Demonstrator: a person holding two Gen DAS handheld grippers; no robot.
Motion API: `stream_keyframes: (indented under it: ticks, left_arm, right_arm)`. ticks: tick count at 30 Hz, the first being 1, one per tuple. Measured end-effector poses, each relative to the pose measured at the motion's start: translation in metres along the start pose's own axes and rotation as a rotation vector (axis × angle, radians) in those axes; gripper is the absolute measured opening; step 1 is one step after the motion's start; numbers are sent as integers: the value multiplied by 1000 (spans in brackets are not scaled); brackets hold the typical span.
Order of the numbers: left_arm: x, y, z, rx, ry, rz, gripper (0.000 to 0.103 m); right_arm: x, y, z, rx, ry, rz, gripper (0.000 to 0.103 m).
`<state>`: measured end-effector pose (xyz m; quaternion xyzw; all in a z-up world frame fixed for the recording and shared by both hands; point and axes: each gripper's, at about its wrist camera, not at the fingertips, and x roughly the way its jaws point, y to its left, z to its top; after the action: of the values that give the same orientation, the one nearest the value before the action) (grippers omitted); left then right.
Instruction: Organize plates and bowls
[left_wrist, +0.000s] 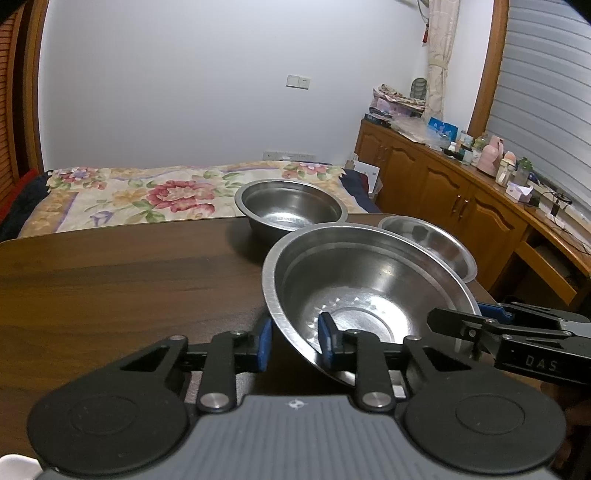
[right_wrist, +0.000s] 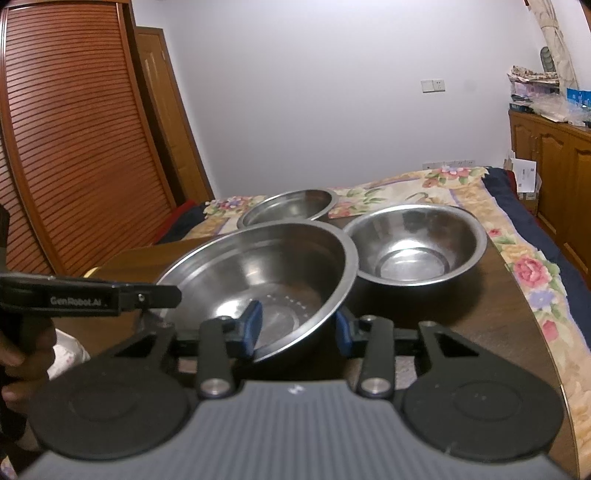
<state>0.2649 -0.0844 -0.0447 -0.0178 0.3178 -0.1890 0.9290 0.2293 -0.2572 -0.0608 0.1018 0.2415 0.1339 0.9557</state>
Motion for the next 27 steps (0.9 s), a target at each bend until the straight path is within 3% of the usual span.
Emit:
stream_keyframes:
  ticks: [27]
  left_arm:
    - [-45,-4,-8,37,-49,-22,28]
  right_arm:
    - [-37,14,1,-8,-30,-5,37]
